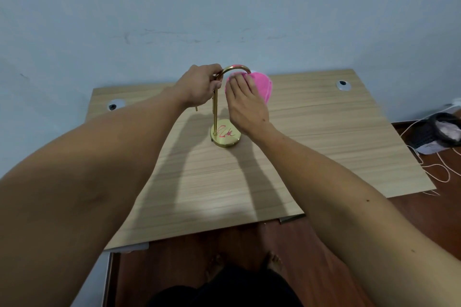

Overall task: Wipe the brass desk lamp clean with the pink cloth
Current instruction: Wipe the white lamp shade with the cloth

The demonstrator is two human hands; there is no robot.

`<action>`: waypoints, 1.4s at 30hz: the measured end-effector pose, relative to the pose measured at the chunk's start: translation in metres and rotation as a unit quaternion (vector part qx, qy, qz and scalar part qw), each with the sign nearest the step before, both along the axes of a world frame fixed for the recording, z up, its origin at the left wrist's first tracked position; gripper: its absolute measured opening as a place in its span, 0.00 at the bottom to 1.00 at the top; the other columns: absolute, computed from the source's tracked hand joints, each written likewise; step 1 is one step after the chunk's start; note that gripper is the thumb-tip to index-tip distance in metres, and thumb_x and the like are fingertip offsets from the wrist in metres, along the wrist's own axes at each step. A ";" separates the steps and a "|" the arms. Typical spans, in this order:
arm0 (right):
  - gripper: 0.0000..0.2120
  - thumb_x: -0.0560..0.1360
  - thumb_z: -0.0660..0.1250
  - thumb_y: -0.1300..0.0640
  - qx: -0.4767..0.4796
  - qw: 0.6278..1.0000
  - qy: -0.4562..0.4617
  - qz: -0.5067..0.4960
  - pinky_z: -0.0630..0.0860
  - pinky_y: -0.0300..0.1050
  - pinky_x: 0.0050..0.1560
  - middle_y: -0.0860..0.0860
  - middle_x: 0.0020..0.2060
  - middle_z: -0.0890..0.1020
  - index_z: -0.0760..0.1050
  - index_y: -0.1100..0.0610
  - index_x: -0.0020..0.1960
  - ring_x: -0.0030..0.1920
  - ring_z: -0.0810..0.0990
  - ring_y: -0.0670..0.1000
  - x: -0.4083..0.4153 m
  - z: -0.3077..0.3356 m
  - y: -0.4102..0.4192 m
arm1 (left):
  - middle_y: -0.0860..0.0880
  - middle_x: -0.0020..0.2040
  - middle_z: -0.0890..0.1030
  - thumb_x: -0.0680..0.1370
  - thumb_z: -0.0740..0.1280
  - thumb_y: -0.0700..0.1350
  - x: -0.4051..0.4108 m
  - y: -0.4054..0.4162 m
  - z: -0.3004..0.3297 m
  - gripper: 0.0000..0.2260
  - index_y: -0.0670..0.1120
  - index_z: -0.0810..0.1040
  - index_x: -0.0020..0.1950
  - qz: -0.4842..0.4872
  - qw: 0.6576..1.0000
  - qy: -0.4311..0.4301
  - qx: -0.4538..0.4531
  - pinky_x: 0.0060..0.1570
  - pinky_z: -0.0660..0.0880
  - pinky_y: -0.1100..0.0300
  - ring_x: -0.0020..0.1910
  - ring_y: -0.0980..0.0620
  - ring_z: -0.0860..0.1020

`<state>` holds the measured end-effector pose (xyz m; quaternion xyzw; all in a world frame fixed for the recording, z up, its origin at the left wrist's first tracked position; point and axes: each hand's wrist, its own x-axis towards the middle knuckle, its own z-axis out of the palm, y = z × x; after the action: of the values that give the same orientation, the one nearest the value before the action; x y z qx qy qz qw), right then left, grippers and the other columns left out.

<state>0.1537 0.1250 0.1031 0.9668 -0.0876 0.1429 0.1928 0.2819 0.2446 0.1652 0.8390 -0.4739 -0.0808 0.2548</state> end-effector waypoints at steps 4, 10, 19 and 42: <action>0.27 0.82 0.46 0.59 -0.064 0.995 0.069 0.035 0.50 0.59 0.82 0.66 0.79 0.61 0.58 0.72 0.78 0.81 0.55 0.63 -0.021 -0.021 0.002 | 0.43 0.49 0.86 0.82 0.65 0.40 -0.001 -0.001 0.001 0.04 0.43 0.78 0.54 0.002 1.000 0.005 0.001 0.56 0.78 0.47 0.51 0.40 0.82; 0.29 0.81 0.40 0.58 -0.094 0.988 0.114 0.046 0.48 0.54 0.83 0.62 0.81 0.56 0.52 0.69 0.80 0.82 0.51 0.58 -0.044 -0.043 -0.006 | 0.44 0.49 0.86 0.81 0.65 0.40 0.000 0.001 0.000 0.04 0.44 0.79 0.53 0.010 1.000 0.022 -0.001 0.56 0.78 0.50 0.50 0.41 0.82; 0.28 0.79 0.58 0.56 0.104 0.980 0.157 0.068 0.59 0.57 0.80 0.67 0.73 0.72 0.65 0.69 0.75 0.76 0.67 0.65 -0.075 -0.052 -0.034 | 0.45 0.49 0.86 0.81 0.64 0.40 0.001 0.001 -0.001 0.04 0.45 0.78 0.53 0.017 0.999 0.041 -0.004 0.55 0.77 0.51 0.51 0.42 0.82; 0.37 0.83 0.54 0.65 0.606 0.747 -0.240 -0.126 0.61 0.63 0.78 0.58 0.83 0.46 0.33 0.59 0.81 0.82 0.53 0.61 -0.028 -0.040 0.029 | 0.43 0.51 0.85 0.81 0.64 0.41 -0.004 -0.002 0.002 0.05 0.45 0.78 0.54 0.035 0.998 0.060 0.006 0.58 0.78 0.47 0.53 0.40 0.83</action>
<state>0.1257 0.1536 0.0631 0.7942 -0.3201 0.2619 -0.4453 0.2780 0.2427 0.1672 0.8504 -0.4273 -0.1246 0.2806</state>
